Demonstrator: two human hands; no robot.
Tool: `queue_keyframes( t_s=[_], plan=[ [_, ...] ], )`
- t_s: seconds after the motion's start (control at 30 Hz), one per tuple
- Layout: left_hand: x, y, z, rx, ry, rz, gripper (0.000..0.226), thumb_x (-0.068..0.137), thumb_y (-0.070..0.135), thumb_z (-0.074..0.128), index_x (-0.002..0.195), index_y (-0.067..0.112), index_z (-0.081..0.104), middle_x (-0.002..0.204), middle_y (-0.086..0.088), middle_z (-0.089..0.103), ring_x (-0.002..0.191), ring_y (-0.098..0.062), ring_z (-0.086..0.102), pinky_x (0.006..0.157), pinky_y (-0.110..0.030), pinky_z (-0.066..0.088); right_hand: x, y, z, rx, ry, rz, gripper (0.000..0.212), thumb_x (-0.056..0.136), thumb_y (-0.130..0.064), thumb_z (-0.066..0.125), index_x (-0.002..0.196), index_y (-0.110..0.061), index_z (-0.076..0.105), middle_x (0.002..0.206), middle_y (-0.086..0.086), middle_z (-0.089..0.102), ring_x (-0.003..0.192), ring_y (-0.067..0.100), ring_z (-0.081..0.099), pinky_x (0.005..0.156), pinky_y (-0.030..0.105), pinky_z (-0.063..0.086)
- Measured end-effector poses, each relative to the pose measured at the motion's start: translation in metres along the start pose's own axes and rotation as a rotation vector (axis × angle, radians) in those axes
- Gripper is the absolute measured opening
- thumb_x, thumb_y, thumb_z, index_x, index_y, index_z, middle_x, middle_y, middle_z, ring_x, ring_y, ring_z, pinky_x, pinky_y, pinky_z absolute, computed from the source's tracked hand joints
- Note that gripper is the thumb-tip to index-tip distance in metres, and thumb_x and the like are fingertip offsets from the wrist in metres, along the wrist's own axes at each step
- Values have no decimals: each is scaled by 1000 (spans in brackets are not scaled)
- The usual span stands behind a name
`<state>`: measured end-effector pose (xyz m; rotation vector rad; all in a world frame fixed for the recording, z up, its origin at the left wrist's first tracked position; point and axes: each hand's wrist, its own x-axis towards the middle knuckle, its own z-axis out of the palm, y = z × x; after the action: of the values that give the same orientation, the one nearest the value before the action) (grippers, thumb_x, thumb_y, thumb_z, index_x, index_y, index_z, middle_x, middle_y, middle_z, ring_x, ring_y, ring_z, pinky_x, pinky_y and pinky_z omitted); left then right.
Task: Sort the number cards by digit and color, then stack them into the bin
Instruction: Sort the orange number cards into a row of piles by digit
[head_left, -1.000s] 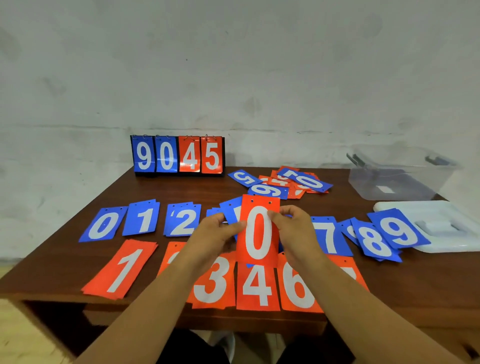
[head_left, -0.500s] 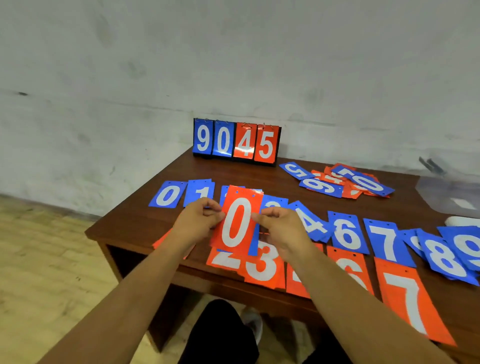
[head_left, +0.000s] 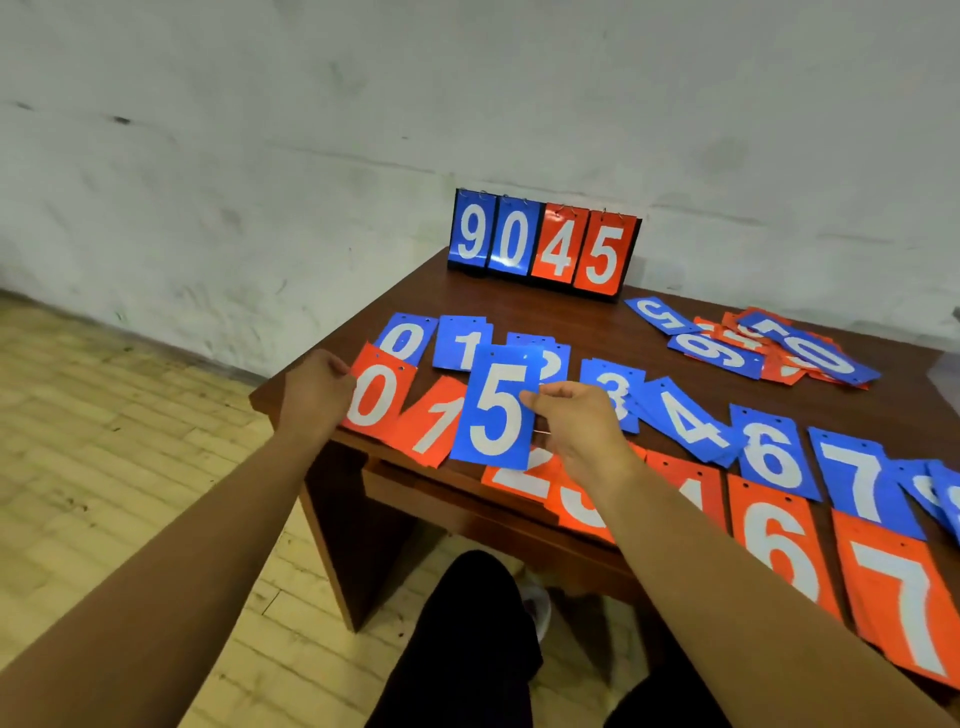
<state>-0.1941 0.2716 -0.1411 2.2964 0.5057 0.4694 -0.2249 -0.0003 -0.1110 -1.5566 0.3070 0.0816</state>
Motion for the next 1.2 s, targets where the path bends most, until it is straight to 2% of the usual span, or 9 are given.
queue_keyframes(
  t_s=[0.2, 0.3, 0.37, 0.5, 0.57, 0.77, 0.9, 1.07, 1.2],
  plan=[
    [-2, -8, 7, 285, 82, 66, 25, 90, 32, 64, 104, 12, 68, 105, -9, 71, 97, -26, 65, 85, -39, 52, -3, 0, 5, -51, 21, -9, 22, 83, -23, 76, 92, -14, 59, 99, 7, 73, 89, 21, 73, 75, 40, 61],
    [-6, -2, 9, 348, 158, 125, 29, 91, 37, 62, 106, 13, 68, 113, -10, 66, 106, -27, 58, 90, -39, 50, -5, -2, 5, -60, 22, -14, 23, 82, -24, 76, 93, -13, 59, 99, 6, 73, 87, 19, 73, 73, 38, 62],
    [-16, 12, 10, 191, 100, 178, 31, 93, 39, 61, 111, 14, 65, 114, -6, 63, 108, -20, 57, 86, -33, 50, -8, -4, 5, -46, 8, -12, 24, 82, -24, 76, 94, -12, 59, 97, 6, 74, 87, 18, 73, 73, 38, 62],
    [-51, 57, 8, -336, -358, 124, 27, 94, 42, 59, 103, 18, 66, 98, 6, 70, 86, -9, 69, 70, -25, 56, -14, -6, 5, 16, -27, -14, 27, 82, -23, 76, 98, -8, 61, 96, 6, 74, 87, 19, 74, 76, 40, 61],
    [-66, 70, 14, -460, -516, 54, 21, 92, 37, 65, 102, 18, 65, 101, 6, 70, 88, -10, 69, 67, -25, 59, -18, -8, 2, 53, -37, -25, 24, 83, -20, 75, 97, -6, 62, 94, 6, 75, 85, 19, 74, 74, 39, 61],
    [-90, 86, 39, -626, -557, -80, 19, 88, 29, 70, 104, 20, 63, 101, 9, 69, 91, -8, 67, 66, -24, 58, -28, -14, -30, 32, -57, -78, 17, 89, -19, 69, 98, -5, 67, 93, 10, 76, 86, 22, 74, 78, 39, 60],
    [-103, 101, 50, -637, -571, -32, 20, 89, 28, 71, 104, 18, 63, 107, 4, 68, 96, -11, 67, 63, -22, 58, -28, -13, -61, -48, -12, -64, 15, 88, -19, 71, 96, -7, 67, 94, 11, 75, 86, 23, 74, 79, 42, 60],
    [-119, 141, 73, -647, -635, 57, 9, 89, 20, 70, 91, 20, 62, 102, -2, 70, 96, -15, 68, 74, -32, 60, -32, -15, -109, -55, 98, -39, 14, 87, -15, 71, 97, -6, 67, 92, 12, 73, 82, 24, 72, 68, 34, 61],
    [-141, 181, 103, -631, -708, 162, 12, 89, 14, 69, 87, 20, 60, 97, -7, 71, 91, -20, 70, 74, -36, 59, -30, -12, -157, -30, 212, -24, 8, 86, -15, 72, 91, -9, 68, 87, 10, 73, 73, 19, 70, 60, 31, 55]
  ],
)
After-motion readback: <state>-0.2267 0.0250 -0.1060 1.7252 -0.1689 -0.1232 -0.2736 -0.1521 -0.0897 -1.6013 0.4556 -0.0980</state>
